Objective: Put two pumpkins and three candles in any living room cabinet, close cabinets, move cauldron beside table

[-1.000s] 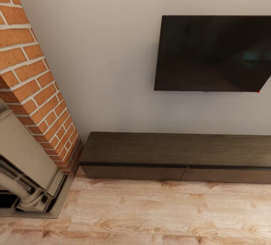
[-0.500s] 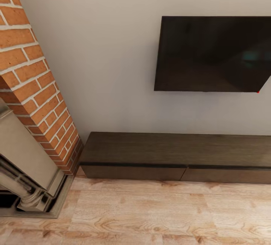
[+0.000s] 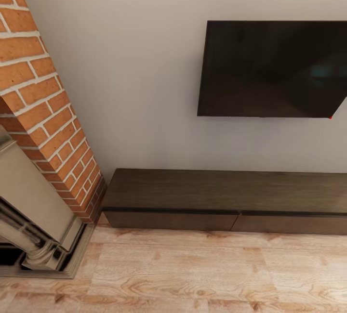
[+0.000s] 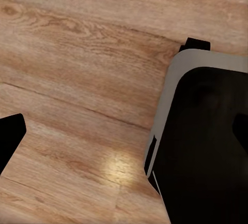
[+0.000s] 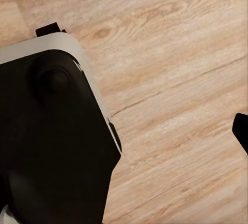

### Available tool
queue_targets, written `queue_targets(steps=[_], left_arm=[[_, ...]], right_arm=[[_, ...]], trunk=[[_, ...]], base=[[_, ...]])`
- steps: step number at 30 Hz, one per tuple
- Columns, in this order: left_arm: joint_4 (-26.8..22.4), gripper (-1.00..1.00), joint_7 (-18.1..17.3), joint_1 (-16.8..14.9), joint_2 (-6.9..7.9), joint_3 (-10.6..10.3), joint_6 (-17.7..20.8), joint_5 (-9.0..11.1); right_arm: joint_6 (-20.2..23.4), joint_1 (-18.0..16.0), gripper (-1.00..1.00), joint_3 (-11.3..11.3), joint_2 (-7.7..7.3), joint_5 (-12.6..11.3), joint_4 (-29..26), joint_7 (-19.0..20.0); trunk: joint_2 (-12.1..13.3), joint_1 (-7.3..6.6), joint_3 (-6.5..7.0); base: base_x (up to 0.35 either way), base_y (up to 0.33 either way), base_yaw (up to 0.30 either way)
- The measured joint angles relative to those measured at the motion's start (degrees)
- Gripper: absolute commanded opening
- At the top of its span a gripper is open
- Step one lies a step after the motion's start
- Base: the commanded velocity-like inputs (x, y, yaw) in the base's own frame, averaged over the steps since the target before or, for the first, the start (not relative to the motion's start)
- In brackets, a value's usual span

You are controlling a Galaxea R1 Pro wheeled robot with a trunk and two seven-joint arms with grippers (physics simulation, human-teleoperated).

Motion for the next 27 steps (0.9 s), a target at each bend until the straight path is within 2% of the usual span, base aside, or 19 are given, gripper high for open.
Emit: queue_targets(steps=[9,27], left_arm=[[0.0,1.0,0.0,0.0,0.0,0.0,0.0,0.0],[0.0,1.0,0.0,0.0,0.0,0.0,0.0,0.0]], right_arm=[[0.0,1.4,1.0,0.0,-0.36,0.2,0.4,0.0],[0.0,1.6,1.0,0.0,-0.27,0.1,0.5,0.0]], trunk=[[0.0,0.0,0.0],[0.0,0.0,0.0]], base=[[0.0,0.0,0.0],[0.0,0.0,0.0]])
